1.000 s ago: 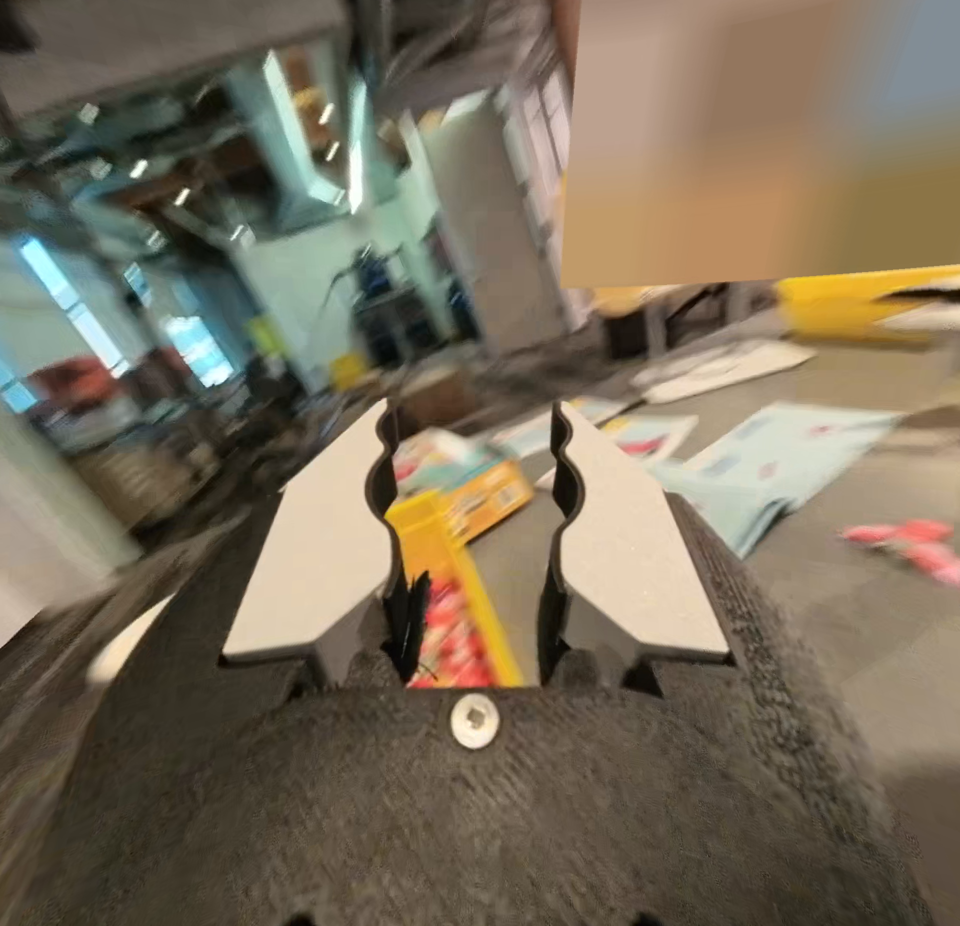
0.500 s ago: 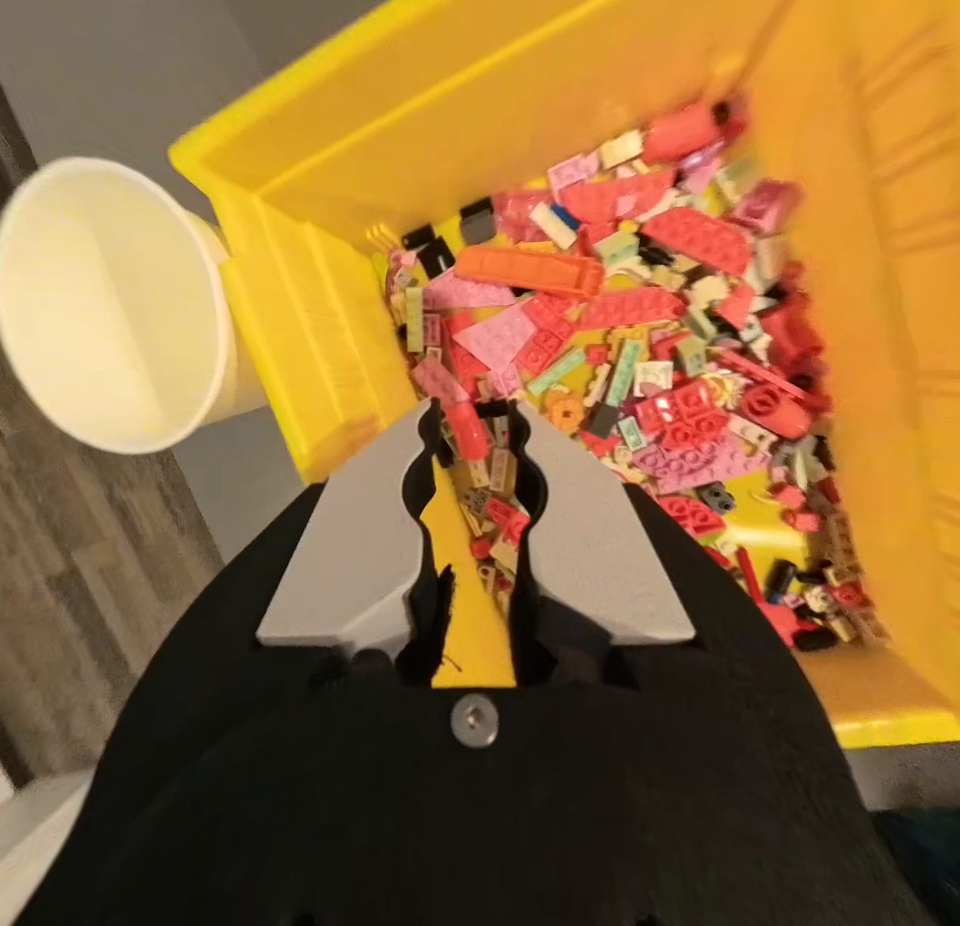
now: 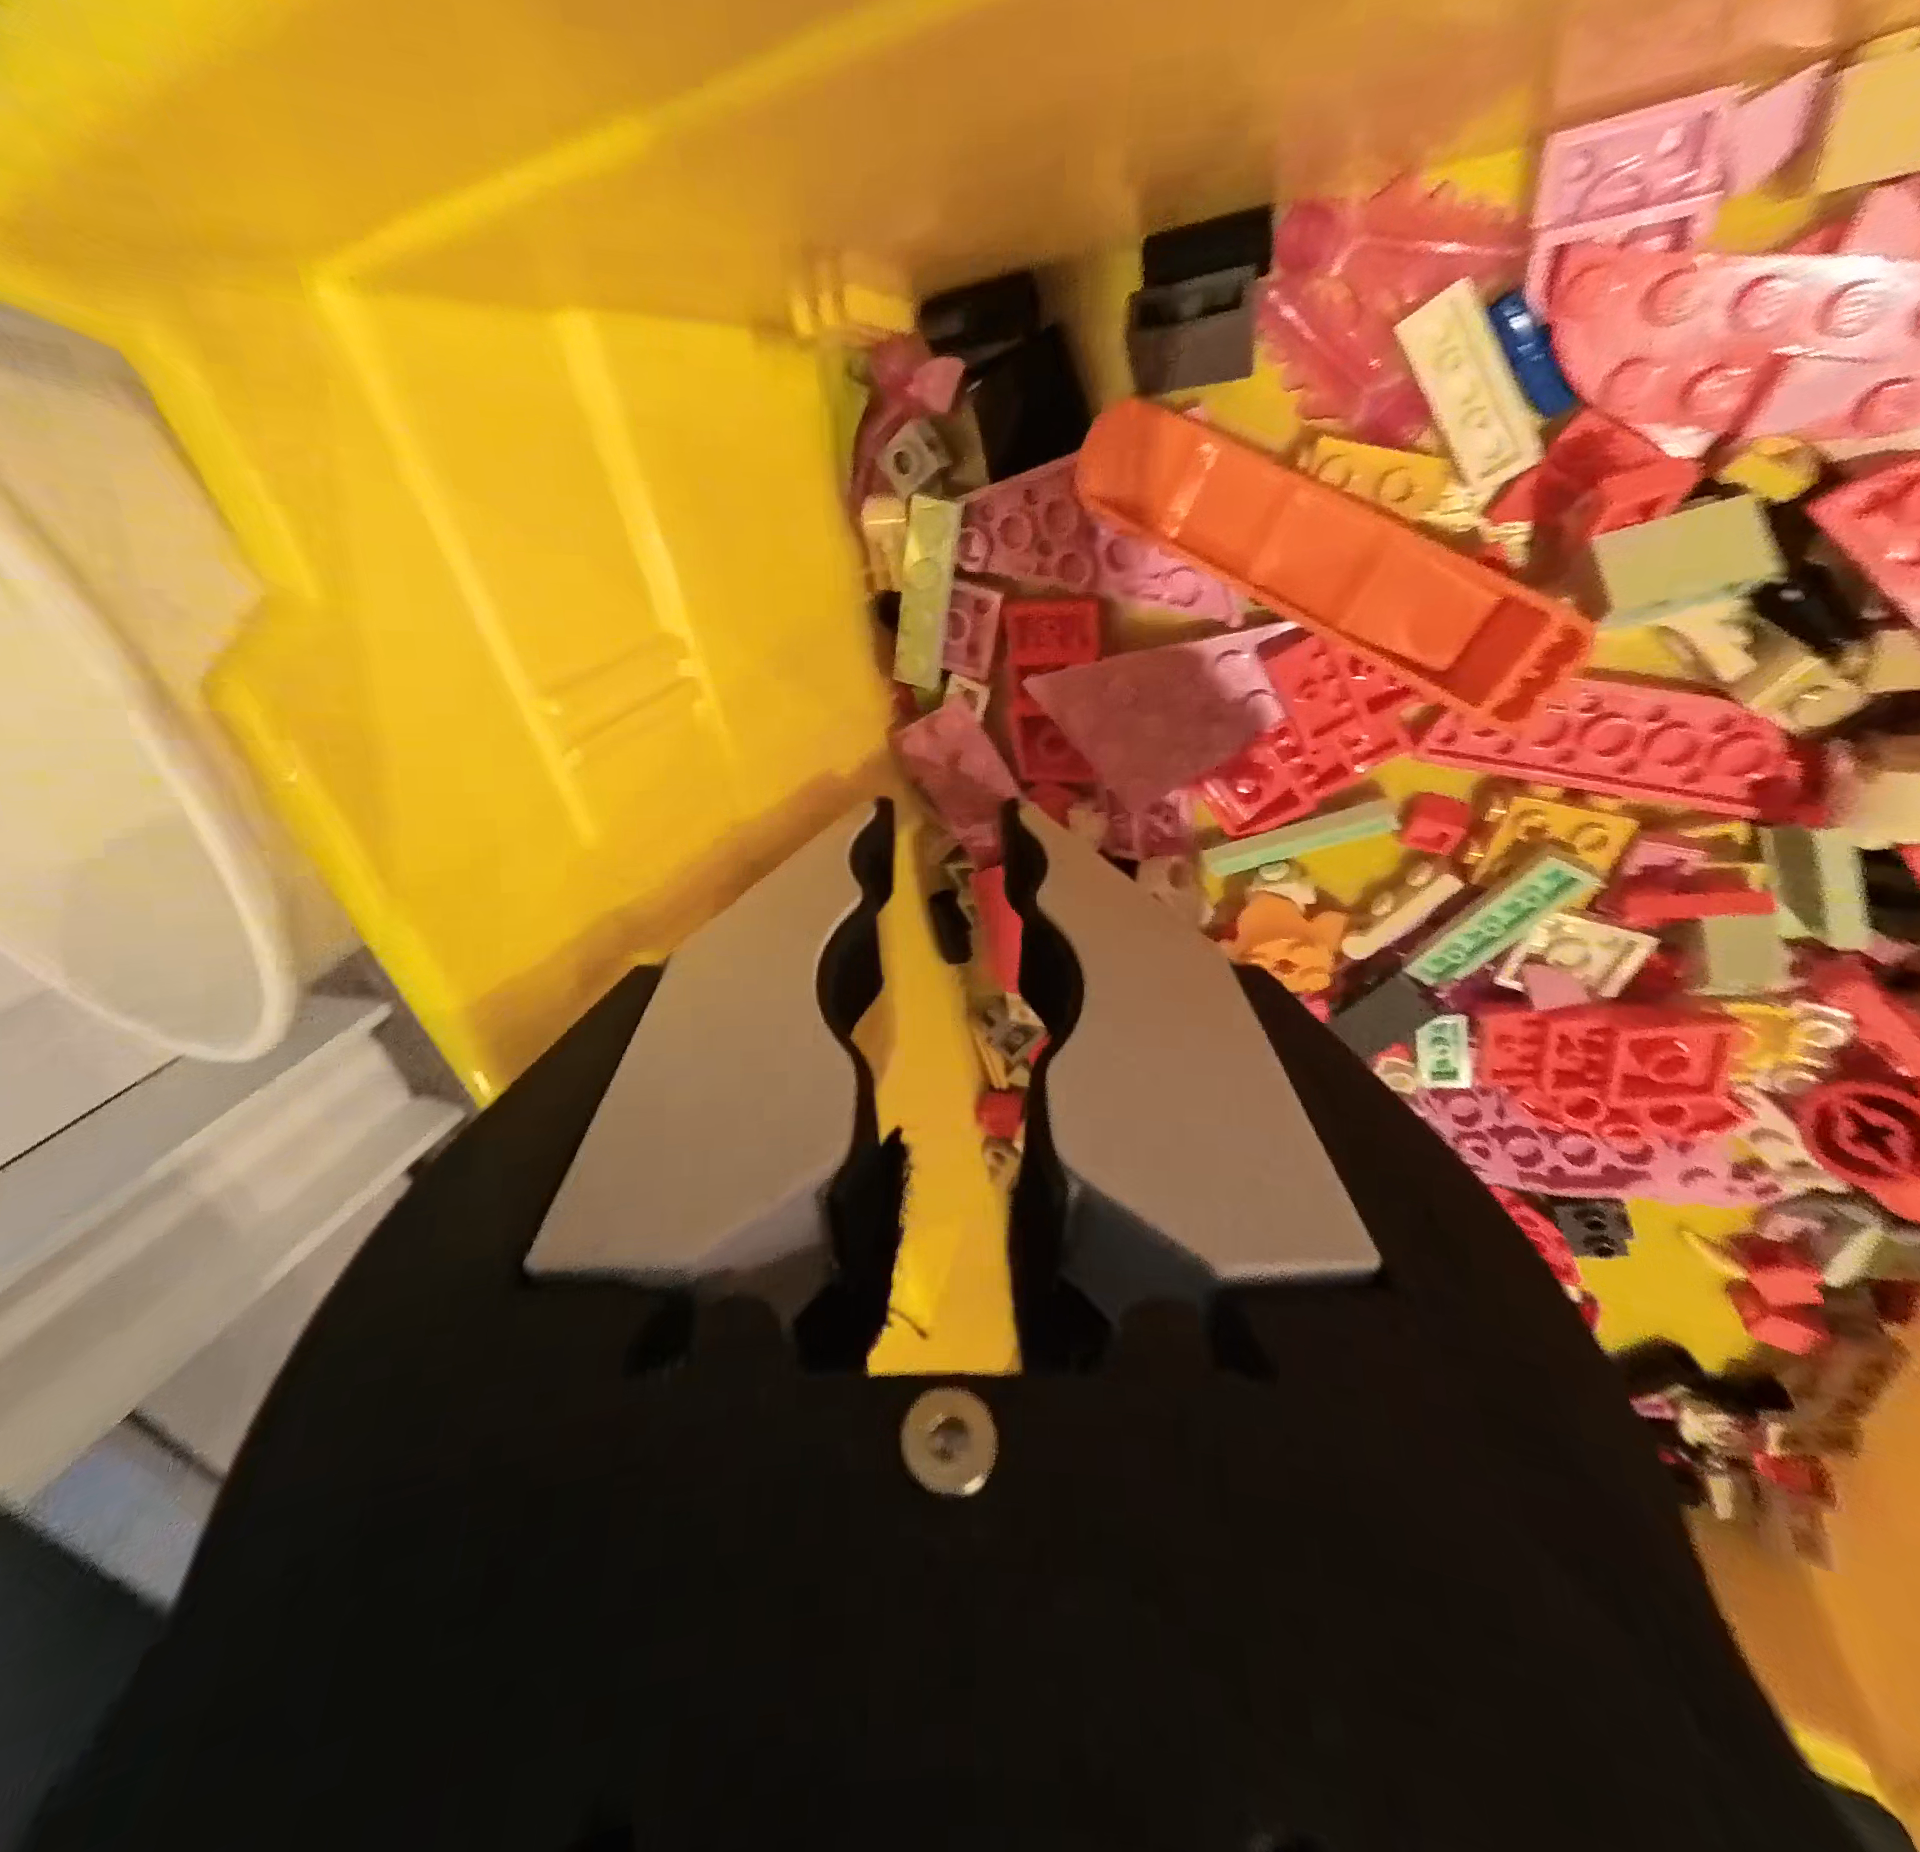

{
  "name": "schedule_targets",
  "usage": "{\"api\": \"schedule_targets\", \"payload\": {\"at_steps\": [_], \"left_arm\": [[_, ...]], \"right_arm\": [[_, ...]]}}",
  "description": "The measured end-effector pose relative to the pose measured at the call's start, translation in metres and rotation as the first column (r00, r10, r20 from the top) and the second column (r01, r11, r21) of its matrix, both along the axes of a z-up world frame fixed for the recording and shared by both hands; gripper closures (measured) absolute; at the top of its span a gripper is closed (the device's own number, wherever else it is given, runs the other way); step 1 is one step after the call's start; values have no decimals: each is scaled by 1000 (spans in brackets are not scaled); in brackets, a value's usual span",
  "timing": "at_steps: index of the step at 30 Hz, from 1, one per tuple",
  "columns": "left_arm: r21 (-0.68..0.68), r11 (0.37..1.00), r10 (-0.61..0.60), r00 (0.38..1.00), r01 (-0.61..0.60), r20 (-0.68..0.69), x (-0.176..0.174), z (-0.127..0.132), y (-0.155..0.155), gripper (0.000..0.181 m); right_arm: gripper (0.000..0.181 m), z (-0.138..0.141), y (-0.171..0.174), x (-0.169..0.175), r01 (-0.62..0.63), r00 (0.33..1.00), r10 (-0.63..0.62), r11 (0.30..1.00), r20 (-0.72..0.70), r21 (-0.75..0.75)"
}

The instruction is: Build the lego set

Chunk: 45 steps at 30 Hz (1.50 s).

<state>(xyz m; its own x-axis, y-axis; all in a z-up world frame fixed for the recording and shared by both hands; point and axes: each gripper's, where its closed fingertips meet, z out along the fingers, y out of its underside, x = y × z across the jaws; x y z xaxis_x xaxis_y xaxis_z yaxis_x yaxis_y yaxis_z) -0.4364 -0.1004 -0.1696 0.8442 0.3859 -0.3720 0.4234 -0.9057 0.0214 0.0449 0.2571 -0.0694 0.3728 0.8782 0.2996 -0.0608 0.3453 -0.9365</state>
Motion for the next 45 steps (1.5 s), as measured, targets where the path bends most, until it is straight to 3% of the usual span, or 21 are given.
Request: {"api": "schedule_targets", "payload": {"at_steps": [5,11,15,18,20,28,36,40,45], "left_arm": [[21,995,99,995,-99,32,0,-2,0,165],[195,932,244,927,-305,285,18,-7,17,159],[205,936,250,949,-288,191,10,-1,17,154],[103,962,242,963,-254,115,10,-2,5,152],[74,965,242,962,-253,127,14,-5,3,155],[170,928,281,922,-332,266,21,-12,9,164],[258,936,172,952,-238,254,22,1,13,166],[443,894,8,990,-71,144,40,50,37,166],[585,784,-231,972,207,-35,114,114,74,166]], "right_arm": [[164,2,-11,-1,-97,995,96,994,-31,-40],[164,6,-15,4,-183,981,172,975,-92,-129],[163,5,-19,4,-227,972,212,960,-102,-165],[163,4,-23,3,-249,967,234,954,-98,-170],[163,4,-25,3,-254,966,241,953,-95,-166],[163,1,-27,1,-258,966,248,952,-76,-167],[164,1,-26,0,-253,967,244,953,-74,-168],[165,2,-26,1,-250,968,239,955,-81,-162],[165,4,-26,2,-243,969,231,958,-88,-153]]}}
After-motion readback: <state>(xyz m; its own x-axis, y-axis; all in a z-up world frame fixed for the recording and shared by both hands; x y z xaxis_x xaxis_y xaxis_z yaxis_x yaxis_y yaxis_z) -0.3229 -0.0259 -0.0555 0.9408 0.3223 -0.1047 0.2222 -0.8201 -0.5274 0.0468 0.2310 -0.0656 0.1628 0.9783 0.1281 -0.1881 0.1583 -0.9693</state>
